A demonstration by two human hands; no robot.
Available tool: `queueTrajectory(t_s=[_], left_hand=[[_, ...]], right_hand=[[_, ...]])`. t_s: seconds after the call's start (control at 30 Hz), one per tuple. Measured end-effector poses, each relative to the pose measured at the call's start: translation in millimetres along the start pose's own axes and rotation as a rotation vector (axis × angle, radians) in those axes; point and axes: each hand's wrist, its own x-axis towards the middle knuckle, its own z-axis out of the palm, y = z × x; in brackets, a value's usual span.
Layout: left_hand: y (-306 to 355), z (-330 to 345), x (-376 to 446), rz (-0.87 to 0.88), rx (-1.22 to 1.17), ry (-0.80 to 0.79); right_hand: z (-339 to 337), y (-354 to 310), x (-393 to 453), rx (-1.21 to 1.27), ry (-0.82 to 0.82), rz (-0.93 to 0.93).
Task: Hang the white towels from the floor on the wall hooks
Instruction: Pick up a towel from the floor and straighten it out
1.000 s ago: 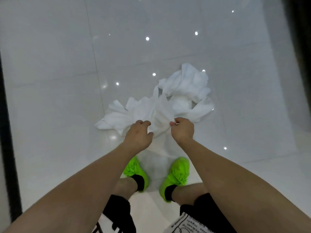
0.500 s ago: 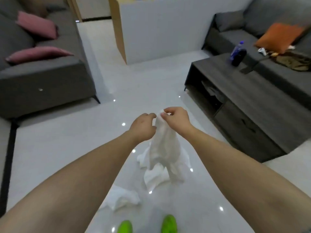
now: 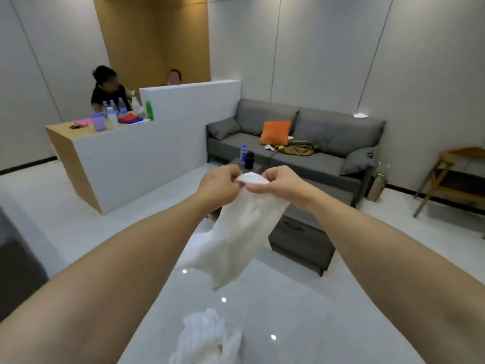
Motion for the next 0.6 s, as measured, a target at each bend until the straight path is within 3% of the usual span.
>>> queueTrajectory(t_s=[0.13, 0.3, 0.4, 0.5, 0.6], left_hand=[[58, 14, 25, 0.059, -0.01, 0.159], [133, 50, 58, 0.088, -0.023, 0.323], [171, 81, 86, 0.03, 0.043, 0.328], [208, 118, 115, 0.077, 0.025, 0.139], [252, 163, 128, 0.238, -0.043, -0.272]], right_hand=[[-60, 43, -15, -0.286, -0.051, 0.104], [-128, 118, -17, -0.355, -0.005, 0.191], [-179, 154, -15, -0.287, 0.018, 0.187], [-226, 174, -11, -0.098, 0.198, 0.097], [-267, 182, -8, 0.117, 0.296, 0.01]])
